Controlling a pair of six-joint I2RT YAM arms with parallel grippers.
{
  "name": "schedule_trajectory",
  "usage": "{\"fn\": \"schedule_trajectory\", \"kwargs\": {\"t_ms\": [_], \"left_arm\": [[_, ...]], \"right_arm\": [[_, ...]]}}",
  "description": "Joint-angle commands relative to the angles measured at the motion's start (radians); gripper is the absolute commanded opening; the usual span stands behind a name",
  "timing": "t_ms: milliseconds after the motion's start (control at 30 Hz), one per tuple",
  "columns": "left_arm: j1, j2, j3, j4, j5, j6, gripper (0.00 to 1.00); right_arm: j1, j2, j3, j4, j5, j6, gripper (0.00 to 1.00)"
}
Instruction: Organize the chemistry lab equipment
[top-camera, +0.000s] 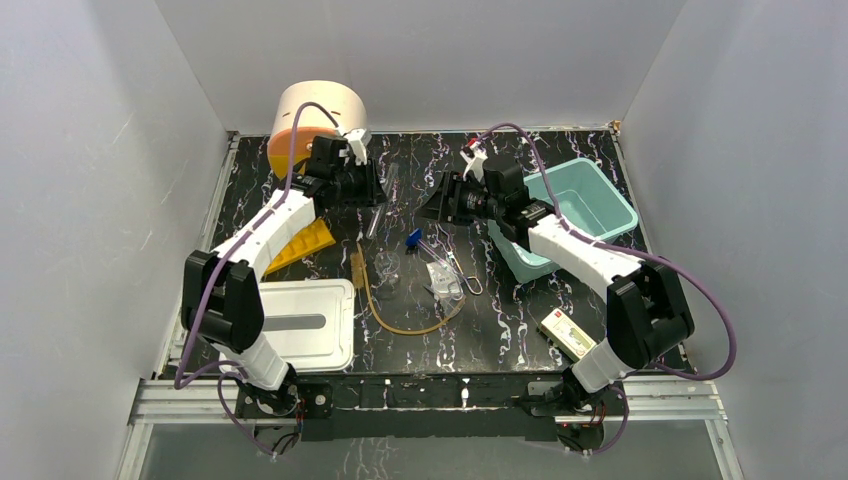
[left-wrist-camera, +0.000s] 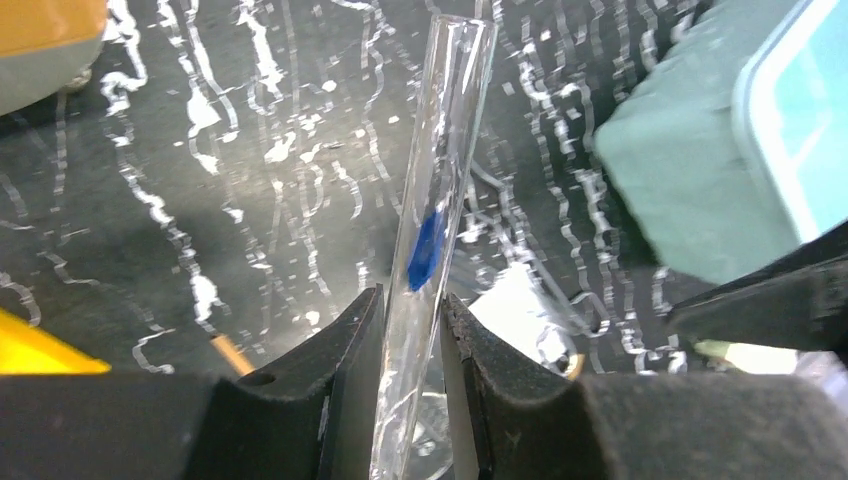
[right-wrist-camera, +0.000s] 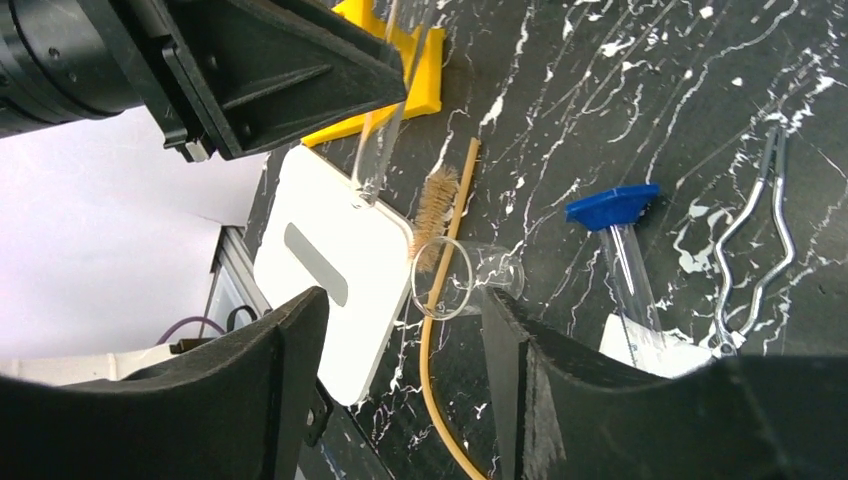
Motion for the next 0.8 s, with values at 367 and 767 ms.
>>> {"fn": "schedule_trajectory", "kwargs": {"t_ms": [367,767], "left_arm": [[-0.008,-0.091,-0.059,0.257,0.107,-0.47,0.31],[-0.004,0.016,0.066,-0.109,-0.289,-0.227,0.57]], "right_arm": [[0.011,0.041,0.012,0.135,-0.008,0.126,0.7],[0.022,0.052,0.023,-0.096,0.267,0.042,0.67]]}}
